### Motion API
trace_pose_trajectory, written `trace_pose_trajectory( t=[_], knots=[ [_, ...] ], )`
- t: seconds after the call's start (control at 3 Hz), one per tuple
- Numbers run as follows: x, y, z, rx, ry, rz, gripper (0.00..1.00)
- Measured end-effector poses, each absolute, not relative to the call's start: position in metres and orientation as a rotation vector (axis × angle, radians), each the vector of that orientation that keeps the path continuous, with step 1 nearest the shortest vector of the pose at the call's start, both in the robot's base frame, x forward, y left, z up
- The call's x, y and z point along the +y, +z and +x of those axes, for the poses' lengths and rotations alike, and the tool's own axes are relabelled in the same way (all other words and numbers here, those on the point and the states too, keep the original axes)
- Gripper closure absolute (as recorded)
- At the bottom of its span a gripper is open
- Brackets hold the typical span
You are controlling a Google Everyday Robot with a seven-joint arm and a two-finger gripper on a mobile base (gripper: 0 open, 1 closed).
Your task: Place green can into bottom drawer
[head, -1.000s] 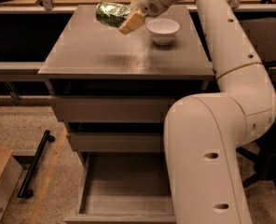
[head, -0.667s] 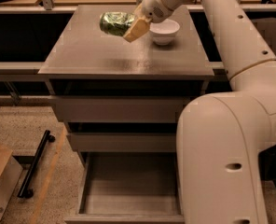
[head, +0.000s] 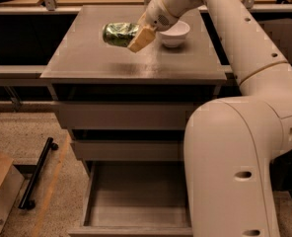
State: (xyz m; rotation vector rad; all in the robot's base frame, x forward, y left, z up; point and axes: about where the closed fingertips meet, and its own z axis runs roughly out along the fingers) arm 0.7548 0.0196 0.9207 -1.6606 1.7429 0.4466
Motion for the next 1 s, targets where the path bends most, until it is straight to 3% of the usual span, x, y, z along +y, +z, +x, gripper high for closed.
trace_pose_trajectory(
  t=[1.0],
  knots=[
    [0.022,0.916,0.682,1.714,0.589,-1.638,1.0]
  ],
)
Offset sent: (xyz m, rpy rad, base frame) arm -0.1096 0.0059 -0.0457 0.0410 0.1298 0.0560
